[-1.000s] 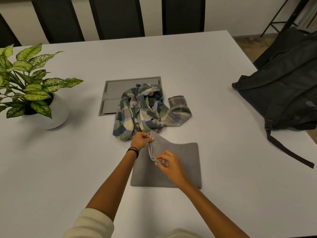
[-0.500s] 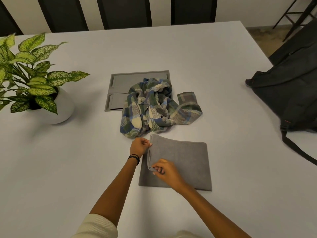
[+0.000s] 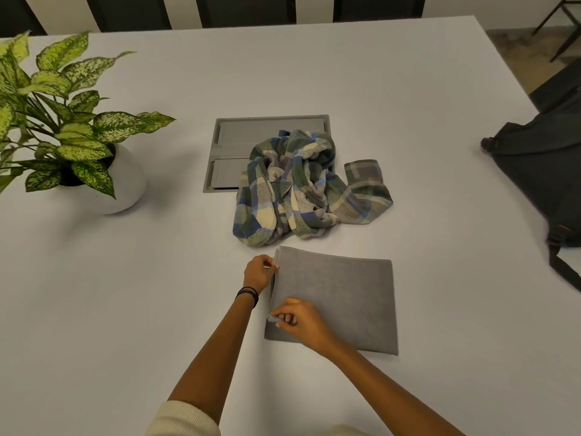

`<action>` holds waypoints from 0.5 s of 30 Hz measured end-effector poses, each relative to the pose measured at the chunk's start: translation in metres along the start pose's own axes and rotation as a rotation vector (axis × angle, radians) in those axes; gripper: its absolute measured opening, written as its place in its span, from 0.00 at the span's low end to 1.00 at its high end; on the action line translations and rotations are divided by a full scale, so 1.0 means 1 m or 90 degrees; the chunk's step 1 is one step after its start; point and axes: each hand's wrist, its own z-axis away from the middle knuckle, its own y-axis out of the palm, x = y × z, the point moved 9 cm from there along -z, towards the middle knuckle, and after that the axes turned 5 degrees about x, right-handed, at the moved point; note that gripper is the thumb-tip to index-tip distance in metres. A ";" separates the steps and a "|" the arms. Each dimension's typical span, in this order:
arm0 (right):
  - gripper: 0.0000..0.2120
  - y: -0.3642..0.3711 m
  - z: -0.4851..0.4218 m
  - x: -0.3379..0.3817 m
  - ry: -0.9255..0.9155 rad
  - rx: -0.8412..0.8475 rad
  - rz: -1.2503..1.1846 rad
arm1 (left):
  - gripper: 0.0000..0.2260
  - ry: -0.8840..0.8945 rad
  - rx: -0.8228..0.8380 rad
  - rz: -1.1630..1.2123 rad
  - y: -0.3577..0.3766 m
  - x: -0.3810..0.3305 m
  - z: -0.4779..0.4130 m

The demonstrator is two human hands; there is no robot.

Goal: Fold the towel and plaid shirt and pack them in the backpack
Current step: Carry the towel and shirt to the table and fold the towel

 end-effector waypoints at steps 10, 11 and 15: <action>0.12 0.034 -0.006 -0.023 0.041 0.091 0.004 | 0.04 0.008 0.008 0.033 -0.001 0.016 0.002; 0.13 0.037 -0.006 -0.025 0.038 0.106 0.012 | 0.04 0.012 0.004 0.032 -0.001 0.016 0.002; 0.13 0.036 -0.001 -0.023 0.000 0.130 0.030 | 0.11 0.050 -0.025 0.054 -0.002 0.007 0.012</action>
